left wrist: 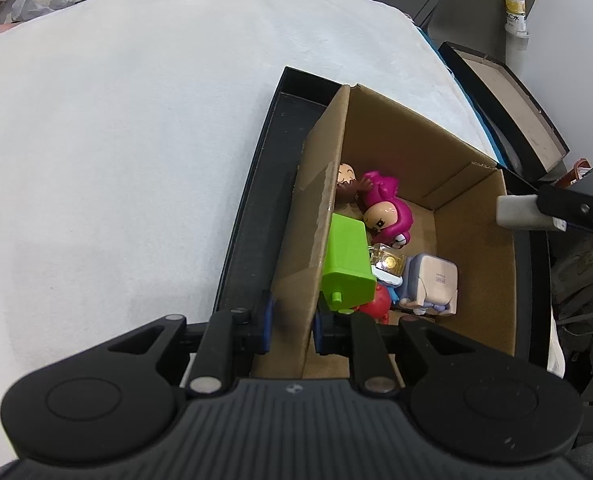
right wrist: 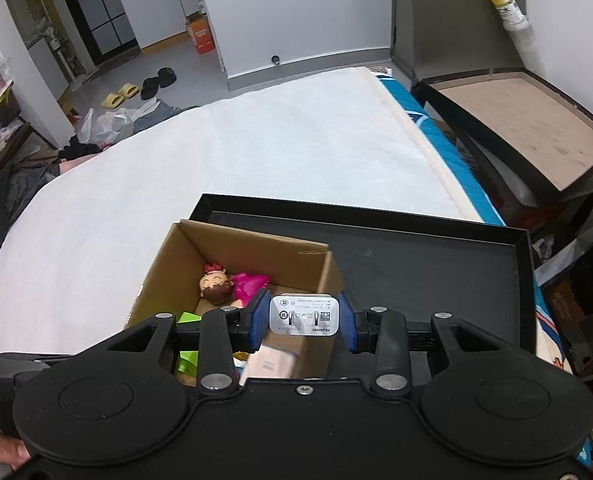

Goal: Organize rigid objects
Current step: 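Lift the white charger and carry it over the box, then lower the white charger into the box and open the right gripper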

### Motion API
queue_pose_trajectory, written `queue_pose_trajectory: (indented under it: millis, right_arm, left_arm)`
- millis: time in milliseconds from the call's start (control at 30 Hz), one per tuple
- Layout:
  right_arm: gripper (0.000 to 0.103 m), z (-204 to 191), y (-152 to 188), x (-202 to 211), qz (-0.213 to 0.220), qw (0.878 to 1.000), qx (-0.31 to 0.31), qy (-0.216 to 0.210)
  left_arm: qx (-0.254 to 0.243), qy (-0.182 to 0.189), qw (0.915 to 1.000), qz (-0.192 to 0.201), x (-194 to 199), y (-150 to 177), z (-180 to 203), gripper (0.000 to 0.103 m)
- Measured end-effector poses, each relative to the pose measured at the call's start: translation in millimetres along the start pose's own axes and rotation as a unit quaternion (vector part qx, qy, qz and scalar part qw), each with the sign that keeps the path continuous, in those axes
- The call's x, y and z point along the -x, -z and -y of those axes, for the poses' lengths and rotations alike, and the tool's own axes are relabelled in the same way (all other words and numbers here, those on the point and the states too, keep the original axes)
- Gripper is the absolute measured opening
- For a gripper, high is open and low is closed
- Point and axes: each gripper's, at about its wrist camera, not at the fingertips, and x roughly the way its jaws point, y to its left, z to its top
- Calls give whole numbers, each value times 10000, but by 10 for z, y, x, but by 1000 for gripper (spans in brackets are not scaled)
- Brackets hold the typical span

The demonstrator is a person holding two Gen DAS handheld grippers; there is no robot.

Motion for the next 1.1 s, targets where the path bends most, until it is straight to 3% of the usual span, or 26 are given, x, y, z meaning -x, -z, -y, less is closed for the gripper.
queue_pose_trajectory:
  millis: [500,1100]
  right_arm:
    - [37,-276,-109,-208,-121,9997,210,25]
    - [45,-31,-46,-2,-84,9998,-156,20]
  left_arm:
    - [53,59,10000,-16,-3,4,-30,19]
    - [11,-13,10000,-23,-7,-42,24,19]
